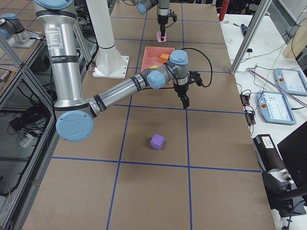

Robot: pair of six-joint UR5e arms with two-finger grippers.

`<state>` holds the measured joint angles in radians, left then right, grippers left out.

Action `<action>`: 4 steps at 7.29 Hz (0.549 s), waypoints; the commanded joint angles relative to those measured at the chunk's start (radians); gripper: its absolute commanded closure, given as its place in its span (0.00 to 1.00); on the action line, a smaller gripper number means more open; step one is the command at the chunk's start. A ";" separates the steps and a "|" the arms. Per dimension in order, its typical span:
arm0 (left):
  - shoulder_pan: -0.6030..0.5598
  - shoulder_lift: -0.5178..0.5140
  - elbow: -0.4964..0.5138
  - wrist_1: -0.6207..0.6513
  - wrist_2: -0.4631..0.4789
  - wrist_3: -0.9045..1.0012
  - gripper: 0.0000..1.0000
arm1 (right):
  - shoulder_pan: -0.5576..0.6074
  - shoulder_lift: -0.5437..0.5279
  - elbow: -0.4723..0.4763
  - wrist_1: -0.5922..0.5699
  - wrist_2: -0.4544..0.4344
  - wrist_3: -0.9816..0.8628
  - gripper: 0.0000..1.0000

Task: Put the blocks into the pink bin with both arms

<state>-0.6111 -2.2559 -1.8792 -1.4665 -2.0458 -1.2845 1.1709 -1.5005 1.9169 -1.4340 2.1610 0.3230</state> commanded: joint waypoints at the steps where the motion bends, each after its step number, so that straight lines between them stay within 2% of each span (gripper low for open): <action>1: 0.063 -0.203 0.185 0.015 0.062 -0.001 0.01 | 0.042 -0.140 -0.039 0.132 0.034 -0.064 0.01; 2: 0.082 -0.220 0.177 0.017 0.117 0.000 0.00 | 0.042 -0.224 -0.050 0.247 0.037 -0.041 0.01; 3: 0.082 -0.229 0.173 0.017 0.119 0.005 0.00 | 0.042 -0.292 -0.077 0.367 0.036 0.055 0.01; 4: 0.082 -0.231 0.170 0.017 0.119 0.005 0.00 | 0.041 -0.347 -0.135 0.555 0.033 0.232 0.01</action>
<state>-0.5330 -2.4767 -1.7081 -1.4498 -1.9352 -1.2810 1.2122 -1.7701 1.8362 -1.0771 2.1955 0.3893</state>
